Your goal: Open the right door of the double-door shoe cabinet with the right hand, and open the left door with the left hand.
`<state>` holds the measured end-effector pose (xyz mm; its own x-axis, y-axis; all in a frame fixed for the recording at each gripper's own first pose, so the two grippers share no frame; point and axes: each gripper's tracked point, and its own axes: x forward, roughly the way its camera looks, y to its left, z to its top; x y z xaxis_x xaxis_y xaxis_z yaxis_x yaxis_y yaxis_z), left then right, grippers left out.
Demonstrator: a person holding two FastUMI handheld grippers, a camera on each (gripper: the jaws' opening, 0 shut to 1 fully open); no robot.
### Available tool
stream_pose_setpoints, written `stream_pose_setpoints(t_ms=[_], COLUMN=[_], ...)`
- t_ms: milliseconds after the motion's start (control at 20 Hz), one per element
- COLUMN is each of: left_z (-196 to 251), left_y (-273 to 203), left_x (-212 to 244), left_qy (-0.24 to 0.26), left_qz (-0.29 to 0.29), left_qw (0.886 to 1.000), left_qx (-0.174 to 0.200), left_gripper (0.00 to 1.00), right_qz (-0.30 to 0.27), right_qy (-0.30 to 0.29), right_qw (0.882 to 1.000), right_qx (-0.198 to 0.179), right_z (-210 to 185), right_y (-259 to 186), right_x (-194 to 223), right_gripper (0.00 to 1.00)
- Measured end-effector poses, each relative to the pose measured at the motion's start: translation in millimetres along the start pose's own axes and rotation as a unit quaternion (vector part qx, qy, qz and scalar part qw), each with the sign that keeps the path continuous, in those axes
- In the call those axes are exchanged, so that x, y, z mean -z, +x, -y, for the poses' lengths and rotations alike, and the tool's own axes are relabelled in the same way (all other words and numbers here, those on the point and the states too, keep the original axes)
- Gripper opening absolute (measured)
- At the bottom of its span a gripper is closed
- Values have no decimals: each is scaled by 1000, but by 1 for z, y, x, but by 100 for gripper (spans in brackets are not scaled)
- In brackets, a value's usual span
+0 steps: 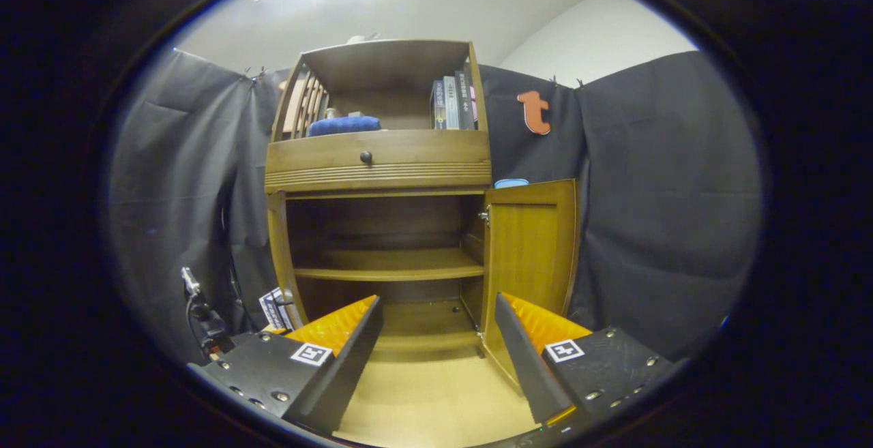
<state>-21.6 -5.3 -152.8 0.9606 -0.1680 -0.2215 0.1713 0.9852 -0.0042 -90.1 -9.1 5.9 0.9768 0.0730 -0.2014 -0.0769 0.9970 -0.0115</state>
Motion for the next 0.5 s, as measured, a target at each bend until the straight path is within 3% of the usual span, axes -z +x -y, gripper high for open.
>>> stream_pose_setpoints(t_ms=[500], left_z=[-21], left_y=[-26], left_x=[1], left_qy=[-6], left_qz=[-8], left_qw=[1000], left_qx=[2], left_gripper=[27], right_qz=[-9], right_qy=[1], right_qw=[1000], right_qx=[-2], right_z=[0], right_y=[7], right_x=[9], right_gripper=[99])
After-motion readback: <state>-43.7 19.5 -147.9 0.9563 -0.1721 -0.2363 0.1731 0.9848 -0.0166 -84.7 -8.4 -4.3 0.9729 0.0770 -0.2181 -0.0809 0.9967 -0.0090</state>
